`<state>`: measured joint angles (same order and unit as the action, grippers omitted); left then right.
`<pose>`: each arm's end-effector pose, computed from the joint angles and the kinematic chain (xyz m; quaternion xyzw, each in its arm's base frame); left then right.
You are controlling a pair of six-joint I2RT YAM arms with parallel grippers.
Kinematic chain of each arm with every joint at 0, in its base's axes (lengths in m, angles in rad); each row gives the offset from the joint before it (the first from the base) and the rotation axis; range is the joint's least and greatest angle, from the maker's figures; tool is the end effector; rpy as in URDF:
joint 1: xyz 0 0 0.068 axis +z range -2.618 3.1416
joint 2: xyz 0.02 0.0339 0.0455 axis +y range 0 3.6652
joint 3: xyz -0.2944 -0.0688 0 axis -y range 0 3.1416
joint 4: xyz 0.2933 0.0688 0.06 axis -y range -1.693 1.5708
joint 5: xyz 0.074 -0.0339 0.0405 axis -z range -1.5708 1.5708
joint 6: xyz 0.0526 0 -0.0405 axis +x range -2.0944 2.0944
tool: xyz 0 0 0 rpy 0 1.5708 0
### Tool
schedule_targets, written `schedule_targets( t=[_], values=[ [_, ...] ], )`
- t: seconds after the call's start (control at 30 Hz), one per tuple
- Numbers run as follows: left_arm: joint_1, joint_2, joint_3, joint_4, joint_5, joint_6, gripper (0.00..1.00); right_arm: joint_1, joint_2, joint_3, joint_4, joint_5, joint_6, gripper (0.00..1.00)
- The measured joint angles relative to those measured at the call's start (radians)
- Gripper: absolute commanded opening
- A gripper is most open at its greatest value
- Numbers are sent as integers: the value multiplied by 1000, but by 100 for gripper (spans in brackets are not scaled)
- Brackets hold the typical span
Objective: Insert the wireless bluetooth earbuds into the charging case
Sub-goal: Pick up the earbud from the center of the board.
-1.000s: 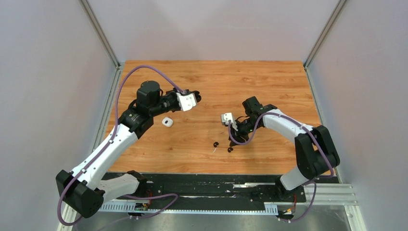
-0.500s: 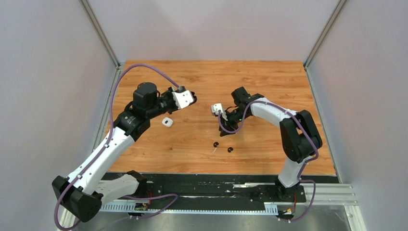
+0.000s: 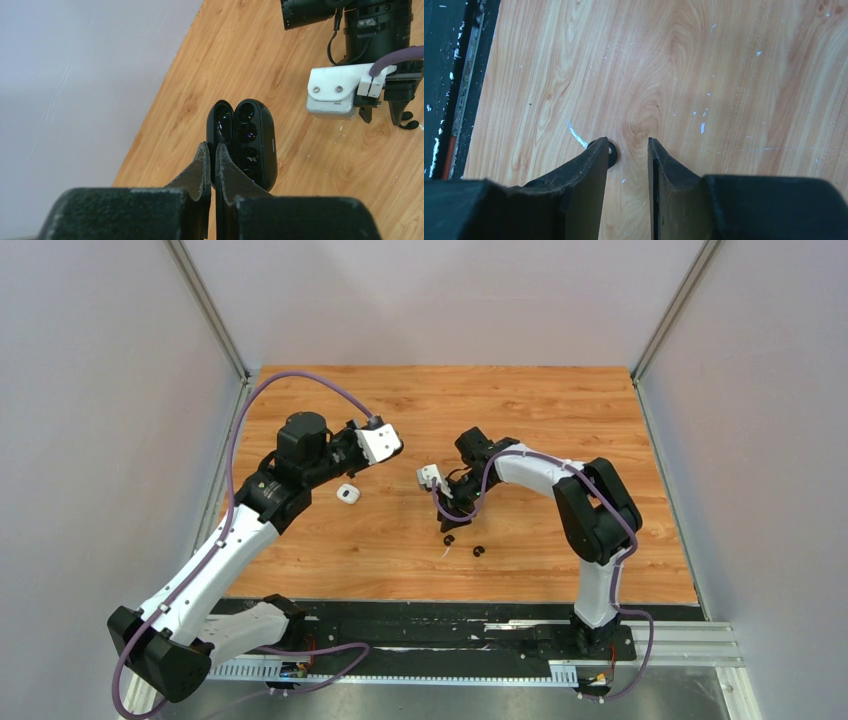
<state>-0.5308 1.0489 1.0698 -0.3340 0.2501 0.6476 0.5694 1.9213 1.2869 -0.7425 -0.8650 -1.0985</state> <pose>0.2384 -0.1550 0.3963 0.5069 0.6263 -0.0666 0.5885 0.3269 0.2568 0.1584 -0.6965 0.5772 0.3797 0.1939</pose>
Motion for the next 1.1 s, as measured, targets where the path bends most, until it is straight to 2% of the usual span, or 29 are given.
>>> schedule_targets(
  t=[1.1],
  values=[
    [0,0,1,-5,-9,-22,0,11,-1,-67,-1,43,-72,33]
  ],
)
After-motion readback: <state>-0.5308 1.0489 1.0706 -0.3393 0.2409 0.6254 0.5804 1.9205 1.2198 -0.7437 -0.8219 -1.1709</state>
